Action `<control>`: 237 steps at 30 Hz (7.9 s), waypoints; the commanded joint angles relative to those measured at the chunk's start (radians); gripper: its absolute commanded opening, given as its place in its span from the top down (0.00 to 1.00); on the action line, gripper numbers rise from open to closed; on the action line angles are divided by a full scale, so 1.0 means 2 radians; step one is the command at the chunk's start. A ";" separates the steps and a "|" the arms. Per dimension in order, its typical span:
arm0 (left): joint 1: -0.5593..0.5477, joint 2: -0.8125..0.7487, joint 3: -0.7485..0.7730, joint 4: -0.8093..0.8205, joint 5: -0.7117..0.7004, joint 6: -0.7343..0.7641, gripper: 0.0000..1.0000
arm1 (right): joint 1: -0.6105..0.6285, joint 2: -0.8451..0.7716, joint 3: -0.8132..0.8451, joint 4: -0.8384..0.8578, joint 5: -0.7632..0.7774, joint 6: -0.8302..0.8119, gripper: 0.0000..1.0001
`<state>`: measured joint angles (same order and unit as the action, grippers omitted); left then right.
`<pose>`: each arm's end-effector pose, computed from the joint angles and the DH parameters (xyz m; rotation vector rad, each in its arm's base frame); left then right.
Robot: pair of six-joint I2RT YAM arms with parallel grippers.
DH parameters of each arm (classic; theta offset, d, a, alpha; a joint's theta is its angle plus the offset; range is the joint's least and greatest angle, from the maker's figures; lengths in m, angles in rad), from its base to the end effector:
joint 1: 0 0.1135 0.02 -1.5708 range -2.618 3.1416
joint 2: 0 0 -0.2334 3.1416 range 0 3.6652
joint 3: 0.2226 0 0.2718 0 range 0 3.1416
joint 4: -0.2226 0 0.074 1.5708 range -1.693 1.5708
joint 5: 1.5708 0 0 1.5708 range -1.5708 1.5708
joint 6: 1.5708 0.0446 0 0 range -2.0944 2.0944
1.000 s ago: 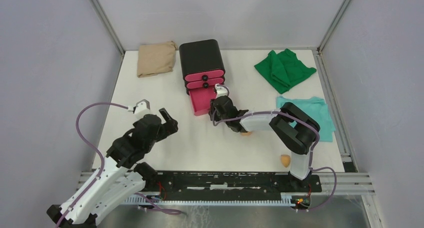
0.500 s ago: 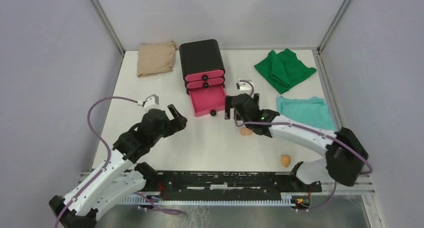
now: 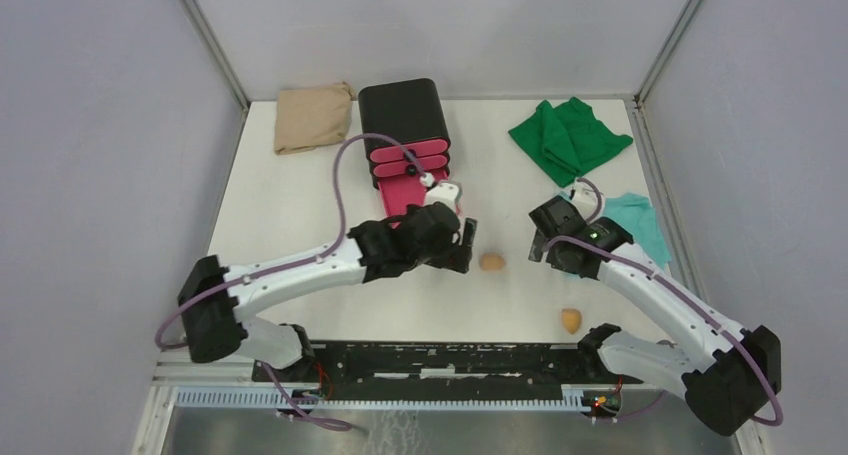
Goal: Organize the makeup
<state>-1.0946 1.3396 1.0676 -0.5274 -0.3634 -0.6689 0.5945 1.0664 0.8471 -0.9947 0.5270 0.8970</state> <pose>0.1602 -0.2759 0.2443 0.3243 2.3282 -0.4608 0.1934 0.1037 0.2133 0.5014 2.4752 -0.1913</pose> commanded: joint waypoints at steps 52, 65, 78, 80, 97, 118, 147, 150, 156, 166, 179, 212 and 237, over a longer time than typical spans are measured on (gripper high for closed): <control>0.118 0.255 0.268 -0.044 0.022 0.213 0.66 | -0.307 -0.041 0.071 -0.048 -0.199 -0.128 0.01; 0.189 0.274 0.225 -0.021 -0.034 0.174 0.45 | -0.307 -0.048 0.061 -0.087 -0.196 -0.130 0.01; 0.180 0.227 0.208 -0.016 0.003 0.186 0.25 | -0.307 -0.083 -0.038 -0.140 -0.261 -0.073 0.08; 0.165 0.204 0.203 -0.015 0.003 0.189 0.25 | -0.307 -0.085 -0.054 -0.144 -0.254 -0.067 0.09; 0.115 0.117 0.162 -0.015 0.033 0.153 0.24 | -0.307 -0.030 -0.132 -0.044 -0.289 -0.040 0.22; 0.110 0.117 0.167 -0.038 -0.015 0.146 0.22 | -0.307 -0.029 -0.140 0.011 -0.346 -0.012 0.68; 0.281 -0.187 -0.041 -0.098 0.018 0.013 0.19 | -0.020 0.335 0.217 0.392 -0.348 -0.029 0.75; 0.283 -0.200 -0.044 -0.105 0.015 0.007 0.18 | -0.005 0.376 0.258 0.400 -0.323 -0.027 0.65; 0.284 -0.201 -0.032 -0.105 0.015 0.008 0.18 | -0.001 0.402 0.293 0.388 -0.318 -0.035 0.14; 0.359 -0.056 0.046 -0.026 0.079 0.064 0.17 | 0.003 0.291 0.137 0.405 -0.270 -0.094 0.19; 0.441 0.044 0.133 0.066 0.184 0.054 0.09 | 0.157 0.301 -0.014 0.631 -0.132 -0.161 0.26; 0.454 0.211 0.172 0.078 0.305 0.070 0.05 | 0.144 0.492 0.178 0.748 0.009 -0.264 0.50; 0.454 0.193 0.181 0.054 0.293 0.079 0.04 | 0.131 0.586 0.255 0.849 0.017 -0.285 0.47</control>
<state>-0.1852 1.7420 1.4296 -0.3450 0.2272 -0.5705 0.8539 2.2364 1.3300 0.5991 0.5674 0.3054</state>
